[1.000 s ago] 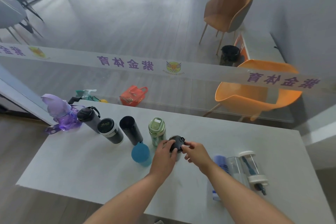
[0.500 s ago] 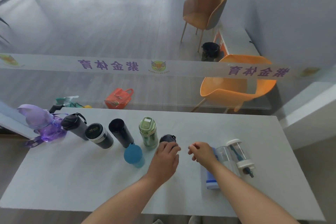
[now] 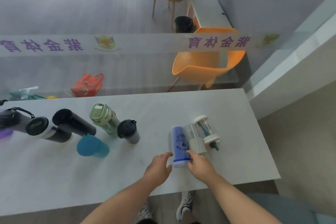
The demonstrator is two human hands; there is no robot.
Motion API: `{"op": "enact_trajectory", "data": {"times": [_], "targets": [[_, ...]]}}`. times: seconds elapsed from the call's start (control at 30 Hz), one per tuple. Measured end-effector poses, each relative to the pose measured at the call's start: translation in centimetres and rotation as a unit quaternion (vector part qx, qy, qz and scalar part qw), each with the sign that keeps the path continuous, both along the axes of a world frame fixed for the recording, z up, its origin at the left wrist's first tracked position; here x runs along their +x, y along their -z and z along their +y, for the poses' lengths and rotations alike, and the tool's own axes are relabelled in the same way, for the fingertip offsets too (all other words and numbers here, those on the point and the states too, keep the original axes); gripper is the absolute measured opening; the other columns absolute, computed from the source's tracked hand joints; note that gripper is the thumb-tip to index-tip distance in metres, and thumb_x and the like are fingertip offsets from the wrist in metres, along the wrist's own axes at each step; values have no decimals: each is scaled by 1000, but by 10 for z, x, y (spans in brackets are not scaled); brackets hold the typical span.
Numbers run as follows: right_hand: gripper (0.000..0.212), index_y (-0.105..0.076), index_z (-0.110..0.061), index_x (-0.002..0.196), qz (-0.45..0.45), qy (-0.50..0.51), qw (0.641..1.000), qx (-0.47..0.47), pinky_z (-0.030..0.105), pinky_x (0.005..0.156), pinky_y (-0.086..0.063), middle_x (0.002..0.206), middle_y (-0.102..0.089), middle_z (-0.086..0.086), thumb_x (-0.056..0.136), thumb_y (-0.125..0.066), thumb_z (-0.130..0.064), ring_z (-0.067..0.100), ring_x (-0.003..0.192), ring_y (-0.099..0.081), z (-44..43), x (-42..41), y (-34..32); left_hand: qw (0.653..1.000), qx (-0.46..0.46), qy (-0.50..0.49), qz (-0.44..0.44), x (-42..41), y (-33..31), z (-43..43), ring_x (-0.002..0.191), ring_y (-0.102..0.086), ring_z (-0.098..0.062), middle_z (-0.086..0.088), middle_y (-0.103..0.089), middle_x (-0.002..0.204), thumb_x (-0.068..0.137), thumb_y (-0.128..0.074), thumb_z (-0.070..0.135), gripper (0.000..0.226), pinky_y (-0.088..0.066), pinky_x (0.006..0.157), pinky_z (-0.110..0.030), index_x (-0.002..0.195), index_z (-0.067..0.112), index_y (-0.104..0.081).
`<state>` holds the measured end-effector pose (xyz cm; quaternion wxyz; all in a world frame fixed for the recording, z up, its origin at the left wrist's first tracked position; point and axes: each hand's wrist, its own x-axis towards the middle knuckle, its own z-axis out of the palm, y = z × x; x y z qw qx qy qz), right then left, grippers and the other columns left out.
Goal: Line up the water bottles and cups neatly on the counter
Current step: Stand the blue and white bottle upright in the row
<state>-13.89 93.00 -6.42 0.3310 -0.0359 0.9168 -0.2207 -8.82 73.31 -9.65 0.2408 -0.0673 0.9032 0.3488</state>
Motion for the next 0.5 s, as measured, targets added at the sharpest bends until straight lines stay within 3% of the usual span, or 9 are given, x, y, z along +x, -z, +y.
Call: {"op": "enact_trajectory", "data": {"times": [0.07,0.2,0.37,0.5], "targets": [[59,-34,-28,151,-16,-35,999,13,39,94,-52,132,-63,8,96,-53,-23,28,116,-62,-5,-1,10,998,27,-42,-25,4,9,13,119,-50,-15,4,-52,135,92,-60,35,52,-45,90,-29,139,34,-37],[74,-13,-34,153,-43,-23,999,-14,44,83,-57,123,-64,10,94,-55,-20,29,99,-66,-16,2,28,984,87,-156,-28,10,21,29,105,-55,-11,4,-58,126,88,-66,34,48,-48,83,-28,127,34,-39],[74,-25,-37,150,-43,18,992,-120,33,77,-55,127,-61,2,90,-68,-25,17,93,-63,-21,-11,27,974,79,-211,22,13,9,27,101,-56,-10,7,-59,117,88,-65,42,42,-46,80,-26,122,37,-42],[74,-30,-36,151,-81,6,984,-156,28,70,-58,108,-65,2,88,-68,-28,16,82,-67,-30,-29,-1,967,59,-237,75,10,-20,11,102,-56,-12,3,-57,114,89,-65,37,46,-49,87,-30,129,34,-43]]}}
